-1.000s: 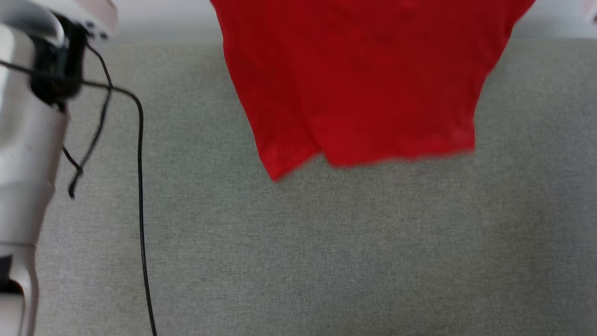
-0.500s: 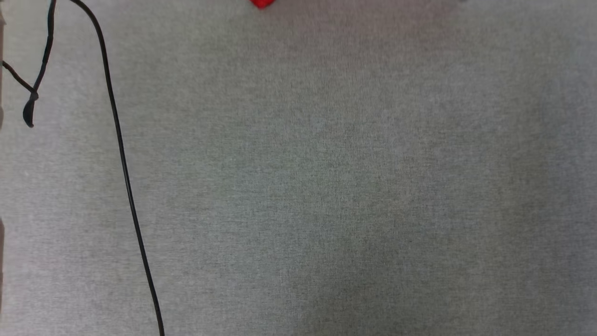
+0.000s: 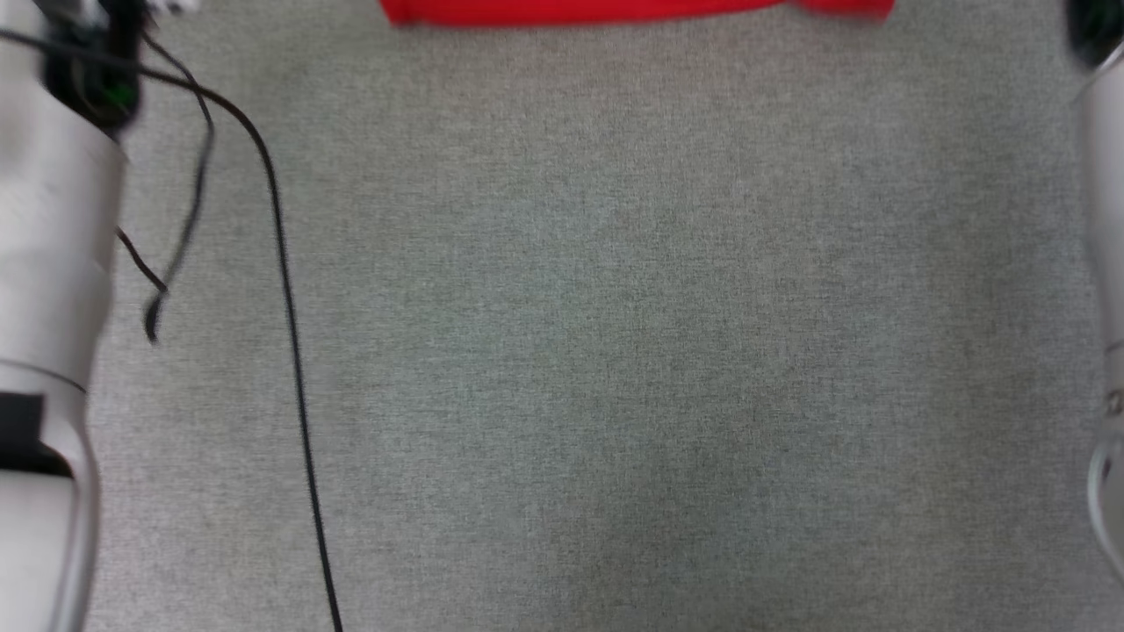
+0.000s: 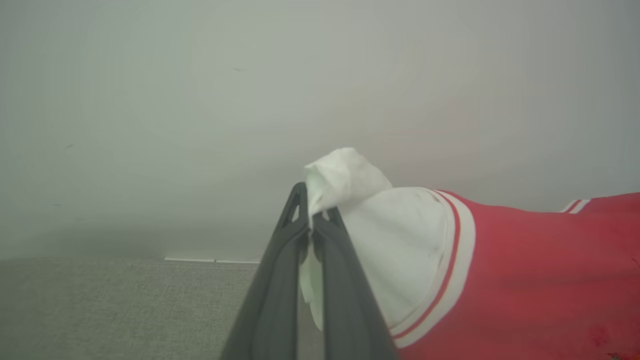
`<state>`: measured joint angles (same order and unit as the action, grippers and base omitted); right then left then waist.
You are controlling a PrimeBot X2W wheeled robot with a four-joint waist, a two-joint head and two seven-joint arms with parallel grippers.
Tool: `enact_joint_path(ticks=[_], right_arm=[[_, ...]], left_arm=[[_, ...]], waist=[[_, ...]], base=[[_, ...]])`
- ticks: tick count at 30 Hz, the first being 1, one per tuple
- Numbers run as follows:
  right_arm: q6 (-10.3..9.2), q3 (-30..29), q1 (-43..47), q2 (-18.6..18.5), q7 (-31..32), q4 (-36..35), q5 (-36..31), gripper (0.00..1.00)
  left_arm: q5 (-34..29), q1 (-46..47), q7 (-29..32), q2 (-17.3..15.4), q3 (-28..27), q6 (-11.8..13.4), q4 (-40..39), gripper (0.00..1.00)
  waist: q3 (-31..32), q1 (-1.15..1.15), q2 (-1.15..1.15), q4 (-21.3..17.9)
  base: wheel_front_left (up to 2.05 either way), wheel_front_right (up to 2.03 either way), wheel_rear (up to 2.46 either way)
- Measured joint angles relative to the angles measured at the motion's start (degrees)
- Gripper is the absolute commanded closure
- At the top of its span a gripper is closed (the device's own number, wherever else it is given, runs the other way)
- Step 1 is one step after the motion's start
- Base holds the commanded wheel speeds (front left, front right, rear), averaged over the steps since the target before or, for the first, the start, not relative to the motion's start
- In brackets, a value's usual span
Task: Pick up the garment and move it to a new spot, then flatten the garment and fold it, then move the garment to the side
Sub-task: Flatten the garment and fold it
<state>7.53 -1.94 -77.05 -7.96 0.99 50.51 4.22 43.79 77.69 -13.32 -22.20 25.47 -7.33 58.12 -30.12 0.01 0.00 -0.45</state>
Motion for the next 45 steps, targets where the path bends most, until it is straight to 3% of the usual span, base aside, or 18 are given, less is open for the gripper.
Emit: enact_joint_path(ticks=[10,20,27,35,45], right_arm=[[0.0,5.0,17.0,-1.0,-4.6,1.6,7.2,1.0],[0.0,8.2,38.5,-3.9,-6.8,-6.9,14.5,1.0],[0.0,5.7,55.6,-4.5,-5.9,-16.4,17.0,1.0],[0.01,0.9,72.2,-1.5,-1.9,-28.4,17.2,1.0],[0.02,-4.9,89.2,2.5,2.0,-41.0,13.9,1.0]], left_arm=[[6.3,-16.3,-0.6,0.5,3.8,-0.1,-4.3,1.0],[7.3,-36.9,-1.6,-1.2,3.3,0.4,-11.5,1.0],[5.8,-50.8,-1.6,-1.2,0.8,3.7,-19.9,1.0],[7.0,-65.8,-1.6,-2.6,-0.2,8.3,-28.7,1.0],[8.4,-80.3,0.6,-5.6,-0.5,15.8,-43.6,1.0]], waist=[[5.2,-0.01,0.0,1.0],[13.0,-0.02,0.0,1.7],[19.1,-0.02,0.0,2.9],[24.8,-0.03,0.0,3.8],[29.2,-0.03,0.0,5.2]], base=[[0.0,0.0,0.0],[0.0,0.0,0.0],[0.0,0.0,0.0],[0.0,0.0,0.0],[0.0,0.0,0.0]])
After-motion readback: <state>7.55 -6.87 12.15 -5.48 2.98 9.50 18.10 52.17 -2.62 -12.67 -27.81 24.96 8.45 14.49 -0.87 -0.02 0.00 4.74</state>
